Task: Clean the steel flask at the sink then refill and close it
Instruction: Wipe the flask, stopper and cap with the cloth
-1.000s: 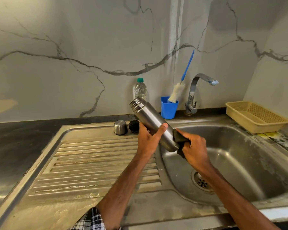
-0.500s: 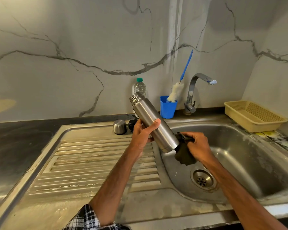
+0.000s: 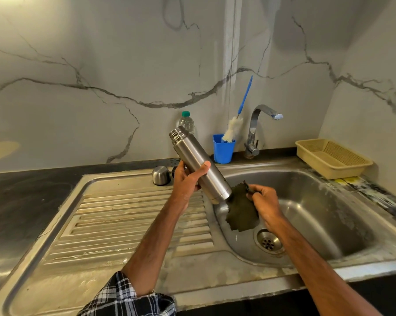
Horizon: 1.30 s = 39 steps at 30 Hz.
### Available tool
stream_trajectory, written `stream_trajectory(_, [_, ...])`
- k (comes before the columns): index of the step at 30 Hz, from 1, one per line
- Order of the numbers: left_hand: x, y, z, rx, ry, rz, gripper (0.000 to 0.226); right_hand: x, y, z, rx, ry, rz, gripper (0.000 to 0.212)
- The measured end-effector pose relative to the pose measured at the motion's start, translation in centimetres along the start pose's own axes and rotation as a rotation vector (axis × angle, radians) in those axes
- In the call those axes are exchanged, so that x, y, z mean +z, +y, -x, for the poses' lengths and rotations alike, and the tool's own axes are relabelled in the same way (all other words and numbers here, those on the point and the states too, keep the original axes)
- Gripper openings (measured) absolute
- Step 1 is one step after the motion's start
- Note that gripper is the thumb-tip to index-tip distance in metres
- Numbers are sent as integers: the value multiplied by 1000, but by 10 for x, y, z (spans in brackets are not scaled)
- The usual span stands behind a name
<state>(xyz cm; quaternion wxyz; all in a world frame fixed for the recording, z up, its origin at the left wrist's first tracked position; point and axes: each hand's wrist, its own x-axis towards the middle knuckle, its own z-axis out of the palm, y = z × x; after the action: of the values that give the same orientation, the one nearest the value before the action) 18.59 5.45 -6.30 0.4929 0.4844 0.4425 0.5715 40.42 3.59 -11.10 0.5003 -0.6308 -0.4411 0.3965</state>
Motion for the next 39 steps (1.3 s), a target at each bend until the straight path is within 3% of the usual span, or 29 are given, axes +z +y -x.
stream_trajectory(4, [4,4,0,14,24,-8,70,-2,1,0,225,30,-306,21])
stream_trajectory(7, [1,7,-7,51,54,-70,71,1,0,2,304,15,-389,22])
stream_trajectory(11, [-6,27,-30,141,68,-238,83,11,-17,-6,289,12,-366,19])
stream_trajectory(19, [-4,35,-74,193,93,-496,86,33,-19,-21,205,159,-313,13])
stream_trajectory(25, [3,14,-93,145,91,-547,88,34,-6,-26,153,149,-195,10])
stream_trajectory(39, [4,-2,-120,122,86,-637,91,37,-2,-36,172,103,-173,7])
